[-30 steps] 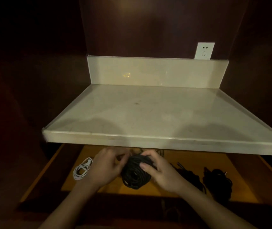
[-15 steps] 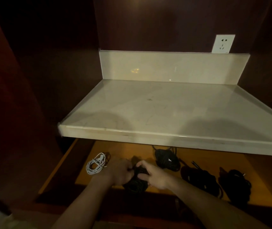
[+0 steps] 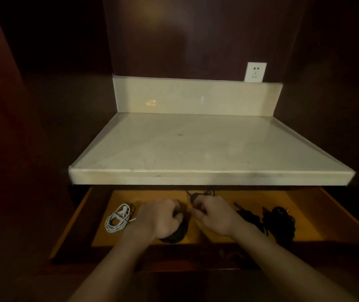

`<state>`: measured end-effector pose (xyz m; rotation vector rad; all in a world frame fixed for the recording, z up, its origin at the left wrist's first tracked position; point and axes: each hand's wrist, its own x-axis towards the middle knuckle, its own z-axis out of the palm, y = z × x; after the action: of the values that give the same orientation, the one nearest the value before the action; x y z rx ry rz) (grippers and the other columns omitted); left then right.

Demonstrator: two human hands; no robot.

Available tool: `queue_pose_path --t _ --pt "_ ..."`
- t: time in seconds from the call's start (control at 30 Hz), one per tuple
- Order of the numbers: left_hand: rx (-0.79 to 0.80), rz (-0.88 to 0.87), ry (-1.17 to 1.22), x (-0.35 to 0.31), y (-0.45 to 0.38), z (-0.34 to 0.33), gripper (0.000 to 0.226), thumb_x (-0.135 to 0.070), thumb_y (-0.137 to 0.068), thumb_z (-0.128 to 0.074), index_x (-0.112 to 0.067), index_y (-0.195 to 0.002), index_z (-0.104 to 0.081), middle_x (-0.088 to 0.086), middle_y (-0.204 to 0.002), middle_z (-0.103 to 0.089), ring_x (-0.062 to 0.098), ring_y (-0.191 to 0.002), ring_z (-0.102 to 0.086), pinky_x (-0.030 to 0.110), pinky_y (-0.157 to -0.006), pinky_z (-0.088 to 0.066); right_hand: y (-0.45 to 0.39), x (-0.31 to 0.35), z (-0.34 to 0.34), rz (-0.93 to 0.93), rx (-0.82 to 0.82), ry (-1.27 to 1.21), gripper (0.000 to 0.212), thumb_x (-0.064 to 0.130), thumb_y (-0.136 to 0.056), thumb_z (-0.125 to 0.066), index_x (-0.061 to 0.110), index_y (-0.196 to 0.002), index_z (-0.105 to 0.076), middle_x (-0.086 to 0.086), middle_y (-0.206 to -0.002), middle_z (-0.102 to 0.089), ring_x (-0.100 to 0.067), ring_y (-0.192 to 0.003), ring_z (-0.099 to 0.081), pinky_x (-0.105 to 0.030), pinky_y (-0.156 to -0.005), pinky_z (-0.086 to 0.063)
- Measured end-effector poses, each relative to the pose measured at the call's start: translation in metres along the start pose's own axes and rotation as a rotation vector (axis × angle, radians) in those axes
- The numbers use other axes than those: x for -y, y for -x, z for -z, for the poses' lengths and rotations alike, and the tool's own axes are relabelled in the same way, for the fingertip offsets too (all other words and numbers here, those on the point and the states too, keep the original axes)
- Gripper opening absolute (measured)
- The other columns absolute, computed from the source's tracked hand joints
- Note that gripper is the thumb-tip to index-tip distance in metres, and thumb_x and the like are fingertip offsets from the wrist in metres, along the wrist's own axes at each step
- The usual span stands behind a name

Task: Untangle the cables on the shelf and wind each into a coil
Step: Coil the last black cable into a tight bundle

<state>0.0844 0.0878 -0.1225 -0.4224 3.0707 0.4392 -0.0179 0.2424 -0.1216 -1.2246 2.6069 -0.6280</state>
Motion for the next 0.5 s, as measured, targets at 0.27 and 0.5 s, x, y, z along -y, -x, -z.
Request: queue_pose_path --t 0.27,0.5 --pt "-0.096 -0.010 -0.095 -0.035 0.034 0.013 0.042 -0.058 -0.095 -0.046 -0.030 -0.121 -0.061 0.000 -0.111 -0.068 0.022 -0.110 -0.060 0.036 -0.089 -0.048 0.060 0.005 0.026 -0.001 -0.184 0.225 0.027 0.050 -0.098 -0.047 0.029 -0.099 -0.065 0.009 -0.085 -0.063 -0.011 -0.081 -0.062 -0.032 -0.066 -0.051" --pt "-0.021 0.022 -0.091 -0.063 0.075 0.022 0.061 -0.079 -0.086 -0.043 -0.033 -0.122 -0.061 -0.002 -0.115 -0.065 0.018 -0.112 -0.057 0.033 -0.082 -0.042 0.105 -0.004 0.043 0.023 -0.062 0.120 0.048 0.072 -0.088 -0.044 0.029 -0.077 -0.060 0.008 -0.069 -0.057 -0.006 -0.063 -0.054 -0.030 -0.059 -0.045"
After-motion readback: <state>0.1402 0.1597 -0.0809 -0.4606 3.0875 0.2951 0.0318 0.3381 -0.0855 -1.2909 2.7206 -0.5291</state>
